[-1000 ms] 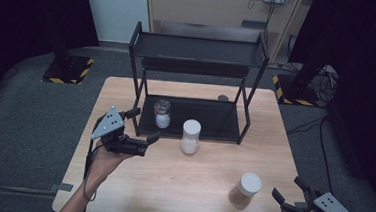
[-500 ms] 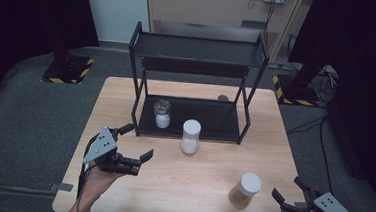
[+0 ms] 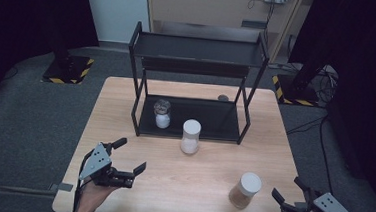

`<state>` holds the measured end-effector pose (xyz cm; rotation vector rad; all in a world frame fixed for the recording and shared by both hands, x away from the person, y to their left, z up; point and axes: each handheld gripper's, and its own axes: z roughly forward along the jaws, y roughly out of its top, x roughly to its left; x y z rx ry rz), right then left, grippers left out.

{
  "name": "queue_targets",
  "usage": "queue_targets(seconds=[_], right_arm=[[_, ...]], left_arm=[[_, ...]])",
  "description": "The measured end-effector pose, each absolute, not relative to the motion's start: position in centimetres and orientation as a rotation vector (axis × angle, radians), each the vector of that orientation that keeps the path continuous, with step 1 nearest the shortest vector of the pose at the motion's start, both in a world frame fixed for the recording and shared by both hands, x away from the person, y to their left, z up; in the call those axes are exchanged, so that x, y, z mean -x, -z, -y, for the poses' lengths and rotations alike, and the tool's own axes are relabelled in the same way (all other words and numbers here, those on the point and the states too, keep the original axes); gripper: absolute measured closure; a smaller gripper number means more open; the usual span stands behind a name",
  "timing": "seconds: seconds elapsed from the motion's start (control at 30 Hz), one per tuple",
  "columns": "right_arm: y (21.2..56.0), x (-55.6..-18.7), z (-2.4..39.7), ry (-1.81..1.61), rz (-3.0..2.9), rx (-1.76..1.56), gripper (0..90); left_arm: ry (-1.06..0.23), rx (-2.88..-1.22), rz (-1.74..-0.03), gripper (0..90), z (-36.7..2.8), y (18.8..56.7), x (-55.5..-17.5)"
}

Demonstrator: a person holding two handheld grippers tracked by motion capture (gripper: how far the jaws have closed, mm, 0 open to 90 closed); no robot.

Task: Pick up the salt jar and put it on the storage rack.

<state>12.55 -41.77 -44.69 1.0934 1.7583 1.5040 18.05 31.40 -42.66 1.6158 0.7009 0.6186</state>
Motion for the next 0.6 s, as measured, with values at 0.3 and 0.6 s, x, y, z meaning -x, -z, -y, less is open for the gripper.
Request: queue_targets(seconds=[0.3, 0.6], right_arm=[[44.7, -12.5, 41.8, -1.504, -1.758, -1.092, 9.0], [44.7, -12.5, 41.8, -1.503, -1.758, -1.092, 9.0]], left_arm=[[-0.647, -1.644, -0.719, 0.0, -31.4, 43.9, -17.5], [-0.654, -1.666, -0.734, 0.0, -31.5, 45.0, -17.5]])
